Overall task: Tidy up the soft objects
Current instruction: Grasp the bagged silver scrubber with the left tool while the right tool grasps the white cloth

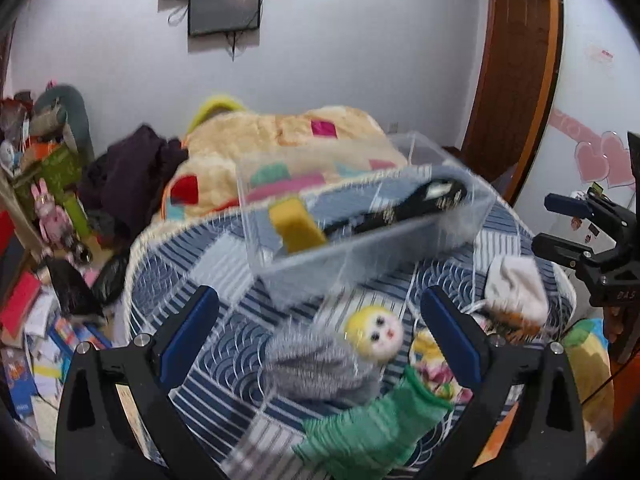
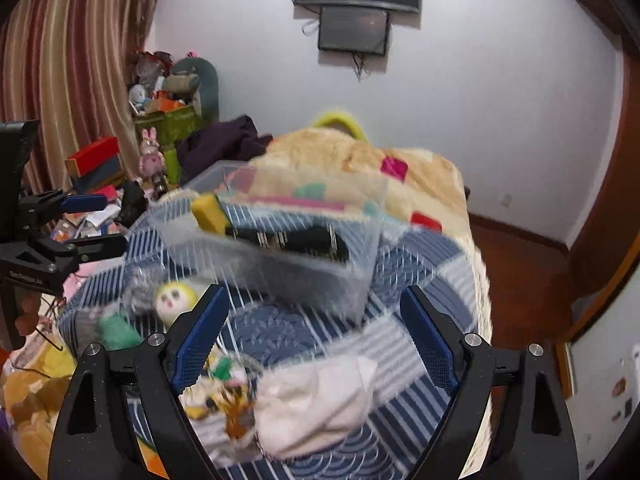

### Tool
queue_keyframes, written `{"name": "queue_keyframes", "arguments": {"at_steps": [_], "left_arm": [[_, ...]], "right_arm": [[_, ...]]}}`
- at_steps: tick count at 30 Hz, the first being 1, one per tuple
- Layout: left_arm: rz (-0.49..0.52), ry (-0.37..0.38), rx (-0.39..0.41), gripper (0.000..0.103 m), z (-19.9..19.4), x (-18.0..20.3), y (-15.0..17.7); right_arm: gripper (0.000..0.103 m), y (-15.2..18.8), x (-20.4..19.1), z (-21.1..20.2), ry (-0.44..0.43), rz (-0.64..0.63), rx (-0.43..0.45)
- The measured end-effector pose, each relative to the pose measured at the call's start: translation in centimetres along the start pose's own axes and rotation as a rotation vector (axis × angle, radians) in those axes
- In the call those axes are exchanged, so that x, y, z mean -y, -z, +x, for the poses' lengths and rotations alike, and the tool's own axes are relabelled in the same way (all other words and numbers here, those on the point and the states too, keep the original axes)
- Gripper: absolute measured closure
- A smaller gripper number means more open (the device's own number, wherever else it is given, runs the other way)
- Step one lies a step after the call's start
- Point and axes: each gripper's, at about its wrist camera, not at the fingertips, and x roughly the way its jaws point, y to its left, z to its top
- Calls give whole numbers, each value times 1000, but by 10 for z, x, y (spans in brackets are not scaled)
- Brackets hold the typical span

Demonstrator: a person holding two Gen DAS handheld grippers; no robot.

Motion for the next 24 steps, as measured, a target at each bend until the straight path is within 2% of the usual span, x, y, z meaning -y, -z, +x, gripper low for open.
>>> {"name": "queue_keyframes", "arguments": {"at_steps": [3,7,14,15,16,17,19,21,23,24], "left_arm": [[-30,-20,-48,1,18,-6,15],[-60,-61,-74,1,33,-18,28],[-89,-71,-102,2,50,-32,50],[-92,-67,-102,6,52,-33,52],[-96,-50,-109,16,55,-33,54],[-100,-35,-116,20,57,-33,55],[-120,10,-127,32,62,-34,57],[-122,18,-119,37,64,-32,58],[-111,12,-105,40,62,-29,57],[-107,8,-100,42,61,-27,58]], "right_arm": [[17,15,3,13,22,30,-53],[17,36,13,27,42,83,-114],[19,54,28,26,-30,172,-113],[22,55,27,26,-41,178,-110],[31,55,27,25,-61,184,-110],[40,57,26,25,-88,190,-114],[51,57,25,25,-109,198,-113],[62,59,24,25,-115,196,-113],[80,59,24,25,-117,196,-117],[81,60,24,25,-106,195,-113]]}}
